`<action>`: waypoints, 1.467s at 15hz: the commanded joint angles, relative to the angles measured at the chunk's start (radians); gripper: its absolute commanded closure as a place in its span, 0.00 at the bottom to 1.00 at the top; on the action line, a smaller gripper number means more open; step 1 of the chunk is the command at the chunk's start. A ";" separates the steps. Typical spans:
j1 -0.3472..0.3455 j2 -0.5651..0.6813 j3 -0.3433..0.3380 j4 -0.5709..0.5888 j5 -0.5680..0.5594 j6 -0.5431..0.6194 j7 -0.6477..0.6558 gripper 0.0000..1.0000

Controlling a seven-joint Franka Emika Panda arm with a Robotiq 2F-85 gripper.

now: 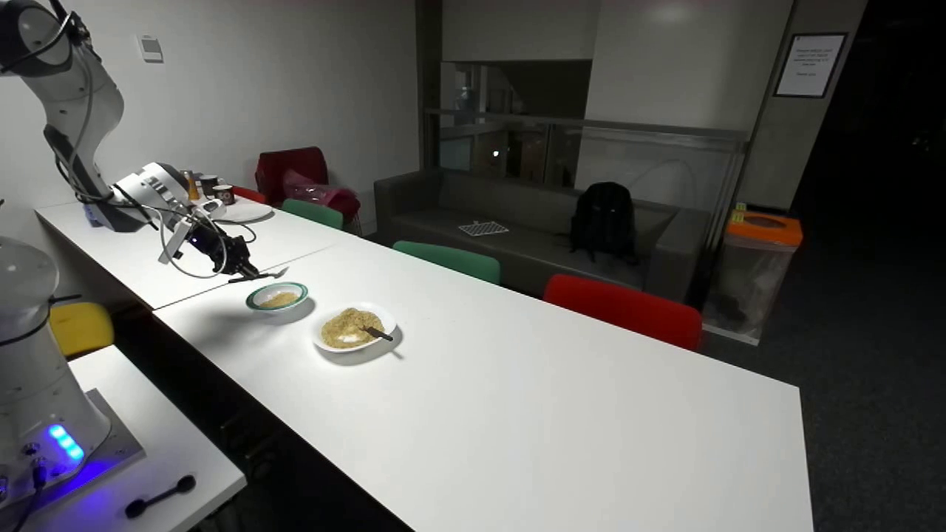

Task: Put the spoon in the left bowl on the table, then pour the contents from the left bowl to the right bowl

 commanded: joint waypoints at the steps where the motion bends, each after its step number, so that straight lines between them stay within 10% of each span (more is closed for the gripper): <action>1: 0.011 0.033 0.009 0.028 -0.046 -0.074 0.039 0.97; 22: 0.089 -0.011 0.118 0.026 -0.083 -0.359 0.136 0.97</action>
